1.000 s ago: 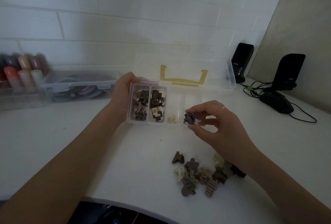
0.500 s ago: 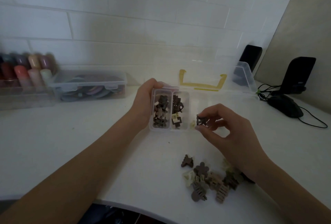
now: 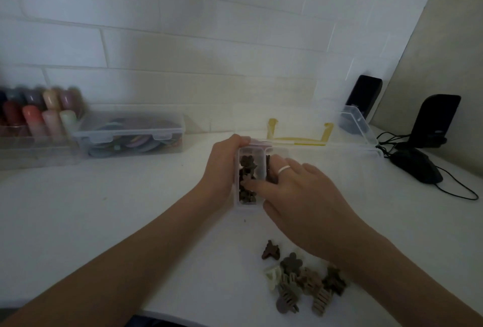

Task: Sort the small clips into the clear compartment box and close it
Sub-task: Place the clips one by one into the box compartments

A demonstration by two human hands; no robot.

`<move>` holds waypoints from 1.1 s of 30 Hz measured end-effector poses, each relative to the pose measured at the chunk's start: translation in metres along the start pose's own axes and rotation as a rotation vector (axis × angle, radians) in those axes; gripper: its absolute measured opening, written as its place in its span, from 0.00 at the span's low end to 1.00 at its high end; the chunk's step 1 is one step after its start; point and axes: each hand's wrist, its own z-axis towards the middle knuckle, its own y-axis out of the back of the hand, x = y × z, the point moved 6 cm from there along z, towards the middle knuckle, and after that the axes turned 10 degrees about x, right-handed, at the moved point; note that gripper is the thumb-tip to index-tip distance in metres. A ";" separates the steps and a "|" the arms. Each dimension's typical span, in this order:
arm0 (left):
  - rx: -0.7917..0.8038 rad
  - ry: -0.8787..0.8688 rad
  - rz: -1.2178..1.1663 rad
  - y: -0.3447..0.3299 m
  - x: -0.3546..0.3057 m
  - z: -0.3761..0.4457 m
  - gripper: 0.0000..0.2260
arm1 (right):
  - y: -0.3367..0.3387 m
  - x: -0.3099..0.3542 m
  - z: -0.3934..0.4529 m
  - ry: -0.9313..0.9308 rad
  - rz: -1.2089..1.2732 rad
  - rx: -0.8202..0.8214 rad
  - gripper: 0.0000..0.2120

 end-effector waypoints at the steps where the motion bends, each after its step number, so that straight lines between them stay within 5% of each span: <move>1: 0.003 -0.010 0.016 0.000 -0.001 0.001 0.18 | 0.002 -0.003 0.002 -0.035 -0.010 -0.010 0.12; 8: 0.021 0.004 0.030 0.000 -0.003 -0.002 0.25 | 0.002 -0.020 0.004 -0.086 0.106 -0.037 0.15; 14: 0.070 0.000 0.061 0.002 -0.004 -0.002 0.12 | 0.021 -0.071 -0.018 -0.268 0.597 -0.175 0.12; 20: 0.138 -0.007 -0.030 0.010 -0.004 0.005 0.12 | 0.006 -0.090 -0.040 -0.299 0.850 -0.230 0.10; 29: 0.116 0.028 -0.112 0.018 -0.006 0.006 0.15 | 0.000 -0.087 -0.041 -0.256 0.936 -0.243 0.11; 33: 0.165 0.009 -0.128 0.020 -0.010 0.007 0.10 | -0.003 -0.066 -0.036 -0.215 0.695 -0.233 0.12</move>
